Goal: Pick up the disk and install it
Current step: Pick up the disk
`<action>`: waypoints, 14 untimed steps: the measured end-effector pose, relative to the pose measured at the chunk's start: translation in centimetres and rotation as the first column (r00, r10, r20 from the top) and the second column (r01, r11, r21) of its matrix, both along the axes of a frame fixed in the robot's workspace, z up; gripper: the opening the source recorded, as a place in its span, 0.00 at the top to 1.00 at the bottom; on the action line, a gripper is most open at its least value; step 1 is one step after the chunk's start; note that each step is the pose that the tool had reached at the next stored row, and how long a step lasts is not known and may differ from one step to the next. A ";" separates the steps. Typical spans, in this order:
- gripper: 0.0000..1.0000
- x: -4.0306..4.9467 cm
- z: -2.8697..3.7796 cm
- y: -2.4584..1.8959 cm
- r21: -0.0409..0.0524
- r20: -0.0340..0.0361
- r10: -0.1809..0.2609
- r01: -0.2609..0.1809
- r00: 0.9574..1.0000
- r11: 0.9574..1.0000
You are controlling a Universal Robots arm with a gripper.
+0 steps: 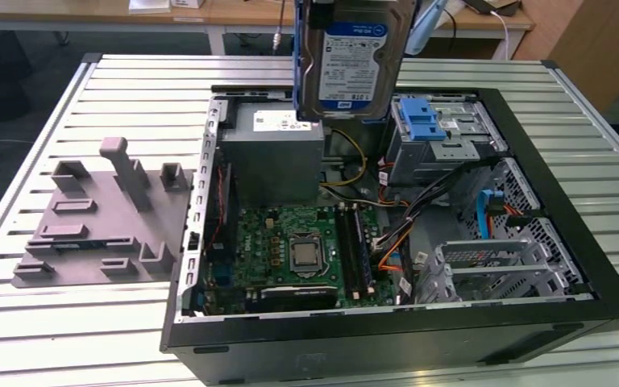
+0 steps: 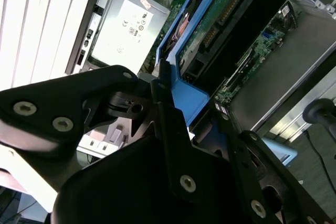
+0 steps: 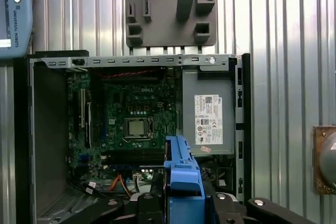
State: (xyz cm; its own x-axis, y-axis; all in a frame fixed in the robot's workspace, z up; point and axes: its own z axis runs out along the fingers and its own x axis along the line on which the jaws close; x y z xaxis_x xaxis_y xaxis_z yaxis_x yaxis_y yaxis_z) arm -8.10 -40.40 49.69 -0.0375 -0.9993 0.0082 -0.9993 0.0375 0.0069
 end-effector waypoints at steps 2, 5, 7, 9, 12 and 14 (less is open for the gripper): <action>0.64 0.02 0.00 -0.29 0.000 0.000 -0.001 0.001 1.000 1.000; 0.64 0.06 -0.01 -0.67 0.000 0.000 -0.002 0.002 1.000 1.000; 0.64 0.09 0.00 -0.87 0.000 0.000 -0.002 0.002 1.000 1.000; 0.64 0.12 0.00 -1.07 0.000 0.000 -0.003 0.003 1.000 1.000; 0.64 0.19 0.00 -1.33 0.000 0.000 -0.004 0.004 1.000 1.000; 0.64 0.24 0.01 -1.48 0.000 0.000 -0.004 0.004 1.000 1.000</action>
